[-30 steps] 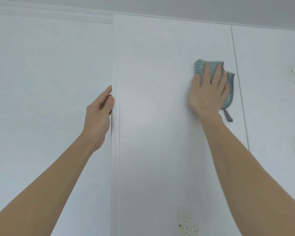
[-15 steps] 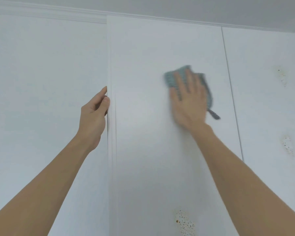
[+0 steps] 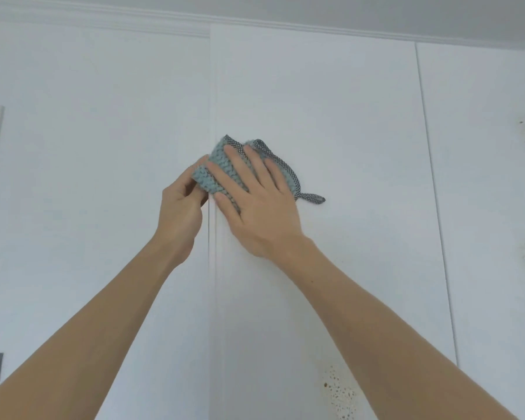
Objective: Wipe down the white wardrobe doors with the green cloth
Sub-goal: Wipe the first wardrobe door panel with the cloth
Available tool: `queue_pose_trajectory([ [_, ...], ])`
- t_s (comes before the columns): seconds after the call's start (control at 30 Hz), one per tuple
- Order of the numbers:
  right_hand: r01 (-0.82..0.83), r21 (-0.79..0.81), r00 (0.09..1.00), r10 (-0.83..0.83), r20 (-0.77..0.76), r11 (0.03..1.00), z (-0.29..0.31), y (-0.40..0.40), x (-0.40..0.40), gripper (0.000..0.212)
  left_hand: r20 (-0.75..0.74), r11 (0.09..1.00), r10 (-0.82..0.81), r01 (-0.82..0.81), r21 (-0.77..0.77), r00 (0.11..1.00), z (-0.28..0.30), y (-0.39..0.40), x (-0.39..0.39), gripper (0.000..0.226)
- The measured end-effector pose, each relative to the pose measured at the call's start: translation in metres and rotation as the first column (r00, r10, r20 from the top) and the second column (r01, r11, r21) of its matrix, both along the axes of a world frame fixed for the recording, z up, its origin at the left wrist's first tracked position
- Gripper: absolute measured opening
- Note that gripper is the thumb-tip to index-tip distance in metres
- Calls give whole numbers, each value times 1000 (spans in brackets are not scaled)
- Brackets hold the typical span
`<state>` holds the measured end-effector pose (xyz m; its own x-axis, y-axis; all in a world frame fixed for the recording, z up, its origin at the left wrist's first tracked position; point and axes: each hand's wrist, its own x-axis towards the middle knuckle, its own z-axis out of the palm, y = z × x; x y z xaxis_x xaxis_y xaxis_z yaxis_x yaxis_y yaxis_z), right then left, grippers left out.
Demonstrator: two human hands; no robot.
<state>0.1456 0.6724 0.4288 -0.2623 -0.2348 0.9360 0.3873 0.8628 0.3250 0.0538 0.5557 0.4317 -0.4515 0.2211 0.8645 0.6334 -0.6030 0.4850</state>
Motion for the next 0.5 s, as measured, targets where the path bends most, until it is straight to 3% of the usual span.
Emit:
queue_pose_trajectory([
  [0.07,1,-54,998,-4,-57,999,8,36,24,54,22,1000,0,1,-8,1000,-1,-1,2,46],
  [0.13,-21,-248,979,-31,-202,969,14,78,55,57,33,1000,7,-7,-20,999,-2,-1,5,50],
  [0.23,-92,-556,913,-154,-379,826,8,121,95,58,39,999,-20,22,-31,999,-4,-1,12,50],
  [0.3,-146,-648,874,-209,-438,748,10,120,93,56,49,999,-42,43,-22,998,-4,-1,9,50],
  [0.4,-126,-601,848,-228,-477,789,13,80,55,65,50,998,-58,60,-23,997,-5,-2,5,51],
  [0.5,-36,-297,950,-59,-305,954,-10,24,10,59,77,995,-101,100,15,992,-4,-3,1,47],
])
